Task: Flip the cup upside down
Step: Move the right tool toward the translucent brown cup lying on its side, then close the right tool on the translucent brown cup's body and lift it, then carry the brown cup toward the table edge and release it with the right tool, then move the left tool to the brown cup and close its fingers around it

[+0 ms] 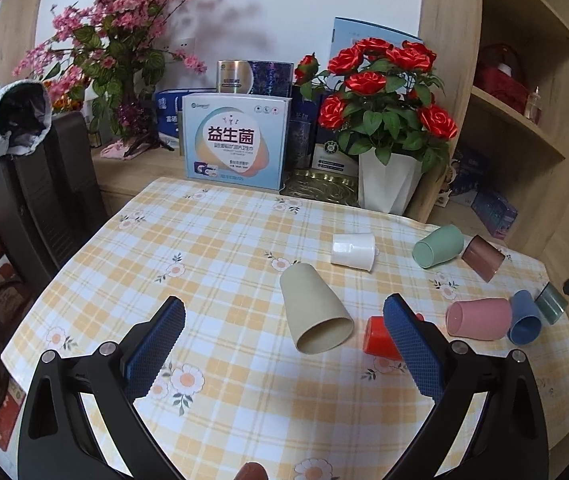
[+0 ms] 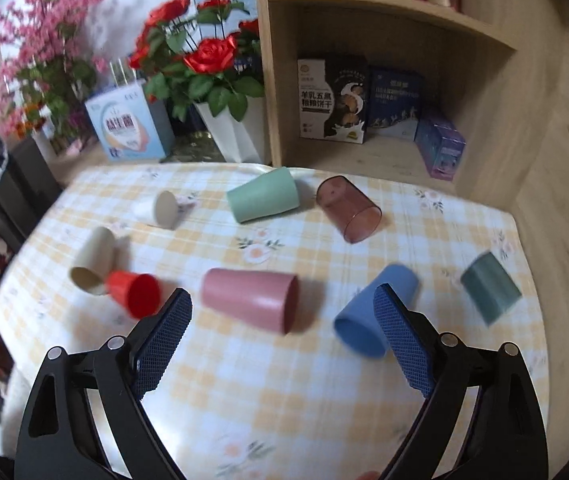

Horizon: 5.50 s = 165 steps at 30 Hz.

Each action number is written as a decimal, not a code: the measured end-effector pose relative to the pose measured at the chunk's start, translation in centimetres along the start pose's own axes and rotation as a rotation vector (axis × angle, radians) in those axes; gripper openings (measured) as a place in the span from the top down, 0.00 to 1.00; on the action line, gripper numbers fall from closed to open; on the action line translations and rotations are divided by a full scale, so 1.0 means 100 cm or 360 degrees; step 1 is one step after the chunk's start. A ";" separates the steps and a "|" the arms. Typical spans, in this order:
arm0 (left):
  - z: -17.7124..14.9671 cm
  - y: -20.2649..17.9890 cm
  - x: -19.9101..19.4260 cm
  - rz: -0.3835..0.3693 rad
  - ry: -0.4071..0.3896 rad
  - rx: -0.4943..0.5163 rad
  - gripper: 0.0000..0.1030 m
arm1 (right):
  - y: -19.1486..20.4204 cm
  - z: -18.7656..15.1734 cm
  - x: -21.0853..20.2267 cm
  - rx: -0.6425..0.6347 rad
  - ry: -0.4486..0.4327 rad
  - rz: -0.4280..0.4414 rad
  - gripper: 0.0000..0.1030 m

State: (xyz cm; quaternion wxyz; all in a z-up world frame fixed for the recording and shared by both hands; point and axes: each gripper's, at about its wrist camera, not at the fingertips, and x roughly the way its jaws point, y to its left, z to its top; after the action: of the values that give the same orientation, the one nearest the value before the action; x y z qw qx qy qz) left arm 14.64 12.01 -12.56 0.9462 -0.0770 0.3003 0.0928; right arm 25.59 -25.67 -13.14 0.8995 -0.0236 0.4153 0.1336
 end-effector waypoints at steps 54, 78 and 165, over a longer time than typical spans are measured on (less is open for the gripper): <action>-0.032 -0.026 0.024 -0.0209 0.0252 -0.0059 0.06 | -0.059 0.008 0.007 0.0289 0.0251 0.0038 0.36; -0.049 -0.015 -0.016 -0.0150 0.0243 -0.0075 0.06 | 0.142 -0.125 0.097 0.0548 0.0688 0.0321 0.36; -0.105 -0.154 0.116 -0.0350 0.1139 0.0128 0.27 | -0.017 -0.135 -0.053 0.0537 -0.0026 -0.0218 0.13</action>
State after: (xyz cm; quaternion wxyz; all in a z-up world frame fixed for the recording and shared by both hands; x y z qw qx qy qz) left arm 21.53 -3.57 -26.46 0.7879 -0.0992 0.6053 -0.0541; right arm 12.72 -30.51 -18.08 0.9011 0.1006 0.4218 0.0006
